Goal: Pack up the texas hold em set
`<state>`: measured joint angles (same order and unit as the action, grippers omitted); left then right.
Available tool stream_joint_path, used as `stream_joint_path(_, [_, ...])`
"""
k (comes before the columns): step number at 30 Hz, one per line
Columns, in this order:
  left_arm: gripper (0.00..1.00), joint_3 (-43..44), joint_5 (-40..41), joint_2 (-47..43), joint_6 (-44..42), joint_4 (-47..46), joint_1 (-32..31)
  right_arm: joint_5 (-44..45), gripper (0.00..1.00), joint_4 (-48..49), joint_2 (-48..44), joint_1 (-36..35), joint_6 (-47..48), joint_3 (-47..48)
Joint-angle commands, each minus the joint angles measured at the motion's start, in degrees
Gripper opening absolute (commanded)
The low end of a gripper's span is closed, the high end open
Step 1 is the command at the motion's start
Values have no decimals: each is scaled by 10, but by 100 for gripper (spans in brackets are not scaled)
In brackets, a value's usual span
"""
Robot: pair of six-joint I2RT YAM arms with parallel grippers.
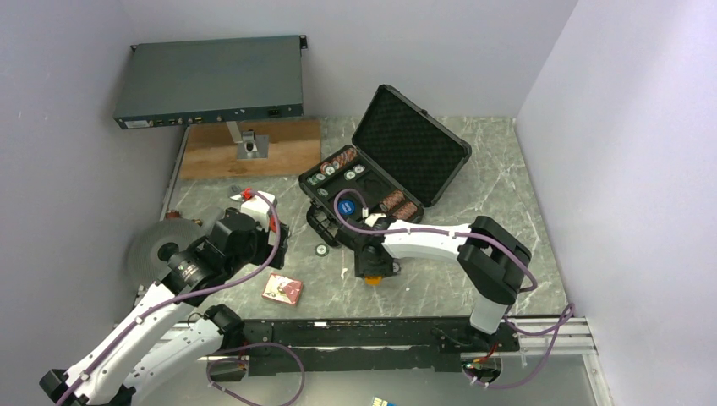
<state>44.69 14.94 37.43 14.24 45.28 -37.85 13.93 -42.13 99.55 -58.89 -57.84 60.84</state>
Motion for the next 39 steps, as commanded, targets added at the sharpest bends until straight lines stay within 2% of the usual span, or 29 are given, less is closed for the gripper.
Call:
stream_joint_path(1, [100, 1, 15, -5, -6, -14, 2, 22, 46, -25, -1, -10, 15, 34])
stream_joint_path(23, [100, 1, 19, -4, -7, -15, 2, 28, 46, -52, -41, -26, 25, 84])
stream_joint_path(39, [100, 2, 26, -2, -7, -12, 2, 67, 47, -82, -38, -6, 108, 195])
